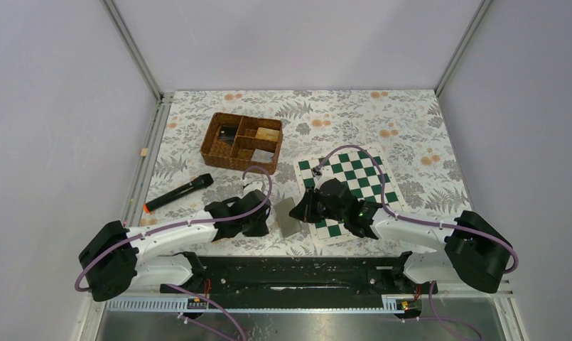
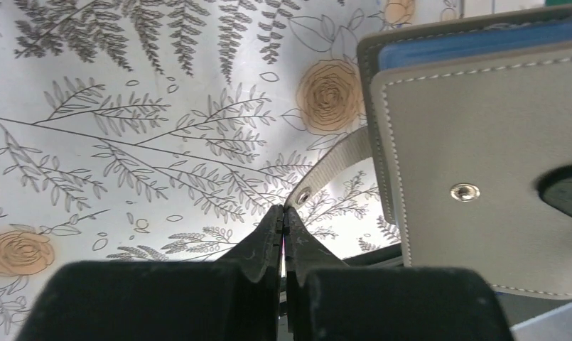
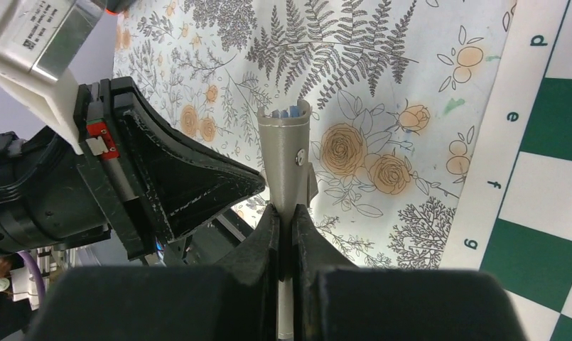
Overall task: Take the credit cards out of the card holder
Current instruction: Open the card holder at the center of the board.
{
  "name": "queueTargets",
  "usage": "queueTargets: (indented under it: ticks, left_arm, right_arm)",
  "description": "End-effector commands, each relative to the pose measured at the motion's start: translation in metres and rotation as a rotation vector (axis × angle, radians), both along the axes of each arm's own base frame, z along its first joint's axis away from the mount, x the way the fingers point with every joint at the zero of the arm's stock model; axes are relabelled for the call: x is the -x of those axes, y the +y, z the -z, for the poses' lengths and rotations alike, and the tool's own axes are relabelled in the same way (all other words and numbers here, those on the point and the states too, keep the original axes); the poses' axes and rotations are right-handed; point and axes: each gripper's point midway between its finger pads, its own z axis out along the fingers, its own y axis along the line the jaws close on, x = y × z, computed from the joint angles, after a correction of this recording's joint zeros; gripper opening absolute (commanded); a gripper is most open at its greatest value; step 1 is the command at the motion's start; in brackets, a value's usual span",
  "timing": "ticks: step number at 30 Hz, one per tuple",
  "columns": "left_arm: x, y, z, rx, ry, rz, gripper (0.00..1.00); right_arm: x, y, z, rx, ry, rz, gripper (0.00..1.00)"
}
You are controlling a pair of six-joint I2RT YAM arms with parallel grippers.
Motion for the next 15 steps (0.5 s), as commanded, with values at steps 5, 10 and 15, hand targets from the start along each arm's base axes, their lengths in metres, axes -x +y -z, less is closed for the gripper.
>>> queueTargets:
  ticks: [5, 10, 15]
  left_arm:
    - [-0.011, 0.022, -0.011, -0.033, -0.071, -0.104, 0.00]
    - [-0.019, 0.035, -0.032, 0.018, -0.113, -0.131, 0.21]
    - [-0.020, 0.022, -0.080, 0.260, -0.207, -0.057, 0.49]
  right_arm:
    - [-0.007, 0.004, -0.026, -0.104, -0.051, -0.011, 0.00]
    - [-0.006, 0.003, -0.037, -0.175, -0.030, -0.050, 0.00]
    - [-0.001, 0.002, -0.050, -0.244, -0.029, -0.112, 0.00]
